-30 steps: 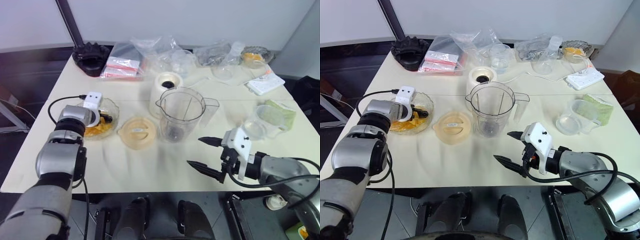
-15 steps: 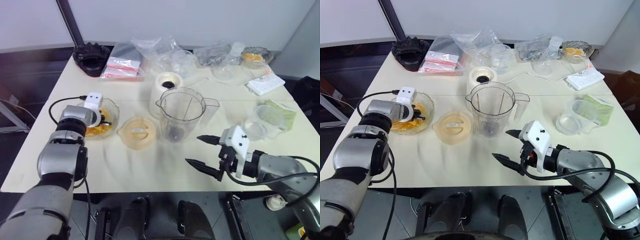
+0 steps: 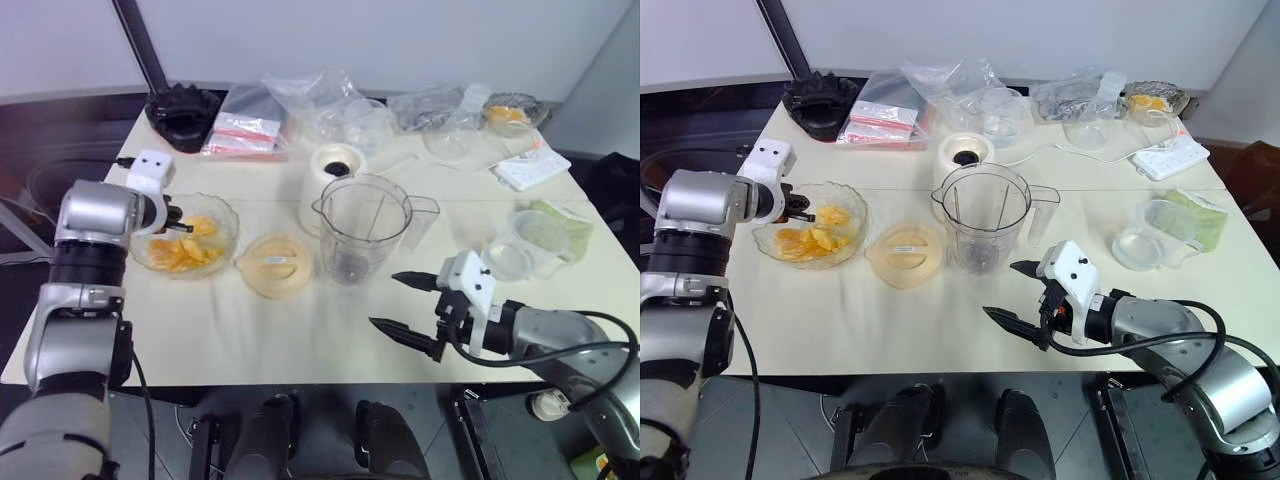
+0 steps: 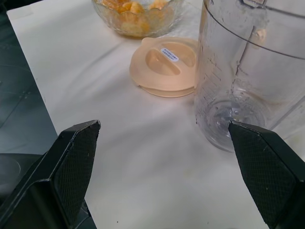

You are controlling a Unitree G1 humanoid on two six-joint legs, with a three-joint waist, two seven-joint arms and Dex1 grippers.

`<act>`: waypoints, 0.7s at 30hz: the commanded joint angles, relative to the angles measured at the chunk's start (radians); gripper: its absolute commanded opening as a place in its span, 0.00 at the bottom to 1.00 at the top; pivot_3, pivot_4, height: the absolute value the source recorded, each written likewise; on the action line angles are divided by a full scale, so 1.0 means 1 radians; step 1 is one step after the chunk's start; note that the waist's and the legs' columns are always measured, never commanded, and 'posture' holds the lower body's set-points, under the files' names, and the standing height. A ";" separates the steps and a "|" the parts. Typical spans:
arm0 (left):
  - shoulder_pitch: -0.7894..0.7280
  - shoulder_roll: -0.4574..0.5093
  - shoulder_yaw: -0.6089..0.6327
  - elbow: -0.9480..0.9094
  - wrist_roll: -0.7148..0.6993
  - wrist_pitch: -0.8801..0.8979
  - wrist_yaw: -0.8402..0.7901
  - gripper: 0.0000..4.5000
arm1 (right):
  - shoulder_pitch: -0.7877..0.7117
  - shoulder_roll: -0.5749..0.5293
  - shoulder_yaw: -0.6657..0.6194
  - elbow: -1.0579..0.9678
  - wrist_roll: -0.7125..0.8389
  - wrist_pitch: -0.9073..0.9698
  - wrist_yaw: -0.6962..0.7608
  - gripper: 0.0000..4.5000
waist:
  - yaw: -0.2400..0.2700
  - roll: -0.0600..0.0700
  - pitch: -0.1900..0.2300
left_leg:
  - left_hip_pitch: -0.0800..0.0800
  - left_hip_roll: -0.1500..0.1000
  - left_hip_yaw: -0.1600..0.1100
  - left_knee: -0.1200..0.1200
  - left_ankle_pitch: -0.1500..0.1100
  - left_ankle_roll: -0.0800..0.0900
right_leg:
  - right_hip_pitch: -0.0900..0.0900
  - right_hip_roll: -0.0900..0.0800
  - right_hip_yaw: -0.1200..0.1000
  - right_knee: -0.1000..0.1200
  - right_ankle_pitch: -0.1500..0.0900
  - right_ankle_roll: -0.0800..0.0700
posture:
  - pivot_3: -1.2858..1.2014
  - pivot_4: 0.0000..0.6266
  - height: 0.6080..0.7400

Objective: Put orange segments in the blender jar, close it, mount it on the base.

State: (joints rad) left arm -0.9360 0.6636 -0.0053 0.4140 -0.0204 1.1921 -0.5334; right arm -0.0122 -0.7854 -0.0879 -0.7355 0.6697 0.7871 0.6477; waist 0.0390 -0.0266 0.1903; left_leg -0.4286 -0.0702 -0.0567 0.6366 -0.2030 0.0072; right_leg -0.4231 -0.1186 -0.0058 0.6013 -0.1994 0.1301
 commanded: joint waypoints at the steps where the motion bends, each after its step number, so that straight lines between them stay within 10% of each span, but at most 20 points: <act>1: -0.001 -0.012 0.036 0.011 0.001 -0.021 0.056 0.29 | -0.020 0.003 0.004 0.007 -0.005 -0.024 0.014 1.00 | -0.001 0.000 0.000 | 0.000 0.000 0.000 0.000 0.000 0.000 | 0.000 0.000 0.000 0.000 0.000 0.000 | 0.52 0.24 1.00; 6: -0.025 -0.072 0.030 0.185 0.015 -0.157 0.124 0.85 | -0.044 0.007 0.021 0.028 -0.011 -0.025 0.020 1.00 | -0.001 0.000 0.000 | 0.000 0.000 0.000 0.000 0.000 0.000 | 0.000 0.000 0.000 0.000 0.000 0.000 | 0.52 0.24 1.00; 21: -0.169 -0.189 0.004 0.729 0.078 -0.606 0.232 0.85 | 0.012 0.018 -0.001 0.002 -0.022 -0.034 0.001 1.00 | 0.000 0.000 0.000 | 0.000 0.000 0.001 0.000 0.000 0.000 | 0.000 0.000 0.000 0.000 0.000 0.000 | 0.52 0.24 1.00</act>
State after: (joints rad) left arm -1.0801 0.4686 0.0008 1.1285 0.0452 0.6159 -0.3120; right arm -0.0019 -0.7682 -0.0575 -0.6983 0.6483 0.7744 0.6531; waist 0.0388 -0.0270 0.1903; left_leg -0.4288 -0.0706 -0.0558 0.6366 -0.2027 0.0077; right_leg -0.4234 -0.1188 -0.0059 0.6012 -0.1991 0.1305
